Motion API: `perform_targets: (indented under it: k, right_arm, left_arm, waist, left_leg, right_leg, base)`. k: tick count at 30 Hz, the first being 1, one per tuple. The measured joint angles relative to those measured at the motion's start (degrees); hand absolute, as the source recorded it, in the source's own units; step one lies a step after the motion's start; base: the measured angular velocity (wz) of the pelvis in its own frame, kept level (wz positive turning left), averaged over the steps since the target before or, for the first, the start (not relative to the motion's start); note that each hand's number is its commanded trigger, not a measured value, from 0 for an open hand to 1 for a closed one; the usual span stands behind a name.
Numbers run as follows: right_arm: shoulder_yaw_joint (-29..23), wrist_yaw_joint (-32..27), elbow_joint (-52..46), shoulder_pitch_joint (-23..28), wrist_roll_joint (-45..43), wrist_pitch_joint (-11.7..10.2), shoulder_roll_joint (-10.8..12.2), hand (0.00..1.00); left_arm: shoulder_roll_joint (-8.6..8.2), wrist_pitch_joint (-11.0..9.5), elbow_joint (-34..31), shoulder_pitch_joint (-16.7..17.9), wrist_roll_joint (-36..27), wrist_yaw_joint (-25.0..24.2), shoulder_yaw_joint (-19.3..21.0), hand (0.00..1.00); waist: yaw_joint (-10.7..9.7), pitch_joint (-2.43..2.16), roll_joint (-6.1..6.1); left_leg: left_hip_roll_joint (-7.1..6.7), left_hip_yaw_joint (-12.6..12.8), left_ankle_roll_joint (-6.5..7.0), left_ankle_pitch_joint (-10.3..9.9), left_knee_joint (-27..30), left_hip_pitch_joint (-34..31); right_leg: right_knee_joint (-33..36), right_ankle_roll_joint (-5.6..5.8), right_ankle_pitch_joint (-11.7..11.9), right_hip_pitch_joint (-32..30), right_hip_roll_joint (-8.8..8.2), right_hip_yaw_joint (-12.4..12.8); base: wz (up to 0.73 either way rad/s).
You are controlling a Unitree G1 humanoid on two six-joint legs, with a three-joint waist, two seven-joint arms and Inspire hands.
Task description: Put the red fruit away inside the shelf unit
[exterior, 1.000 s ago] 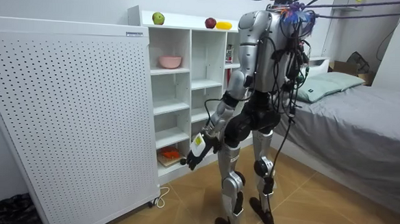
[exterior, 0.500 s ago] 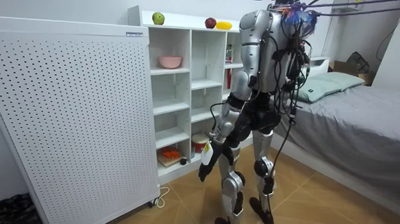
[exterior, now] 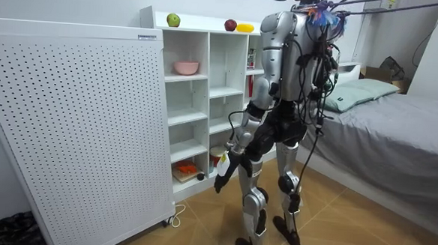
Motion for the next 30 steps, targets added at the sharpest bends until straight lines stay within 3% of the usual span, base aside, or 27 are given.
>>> perform_targets:
  k: [3,4,10,16,23,30]
  right_arm:
    - [-4.46,-4.49,-9.96,0.24,3.20,-0.34,-0.02,0.00]
    - [-5.47,-6.30,-13.45,-0.09,4.31,-1.38,-0.07,0.00]
    - [-5.90,-14.09,-33.10,-0.26,4.88,-4.70,-0.14,0.00]
    - [-5.78,-22.24,-43.78,0.49,4.36,-5.09,0.19,0.00]
    - [-5.92,-27.56,-59.19,0.39,-3.92,-7.60,0.13,0.00]
    - [-5.81,-29.54,-69.39,-2.14,-9.05,-8.35,-0.13,0.00]
  left_arm:
    - [0.08,-1.01,-0.81,0.98,-0.37,0.24,0.11,0.00]
    - [0.16,-1.22,-1.22,1.12,-0.41,0.42,0.01,0.00]
    - [0.34,-1.91,-2.72,2.97,-0.42,1.94,-0.21,0.00]
    - [0.41,-1.93,-3.93,3.55,-0.39,2.68,-0.13,0.00]
    - [0.32,-1.95,-3.90,3.63,-0.38,2.46,-0.23,0.00]
    - [0.38,-1.97,-3.02,3.16,-0.20,1.50,-1.34,0.00]
  waist:
    - [-0.31,-0.11,-0.16]
    - [-0.28,-0.14,-0.28]
    - [-0.44,-0.34,-0.63]
    - [-0.19,-0.68,-1.02]
    - [-0.22,-1.12,-0.31]
    - [0.23,-0.95,0.75]
  left_leg:
    - [0.05,0.15,-0.02,0.02,0.03,0.21]
    - [0.06,0.17,-0.03,0.02,0.08,0.54]
    - [-0.04,0.78,-0.02,0.01,-0.20,0.51]
    - [-0.17,0.91,-0.02,0.01,-0.22,0.35]
    - [-0.06,1.58,-0.02,0.01,-0.30,-0.05]
    - [0.07,1.79,0.00,0.02,-0.50,-0.10]
  right_leg:
    - [0.00,-0.09,-0.03,-0.07,0.22,1.30]
    - [0.10,-0.22,-0.09,-0.17,0.37,2.01]
    - [0.91,-0.30,-0.08,-0.86,0.30,2.80]
    - [0.87,-0.29,-0.08,-1.12,0.17,3.13]
    - [1.28,-0.29,-0.06,-1.81,0.21,3.36]
    - [2.21,-0.30,-0.06,-2.58,0.27,3.59]
  base:
    - [-0.03]
    - [0.00]
    - [-0.03]
    - [-0.02]
    - [-0.02]
    - [-0.01]
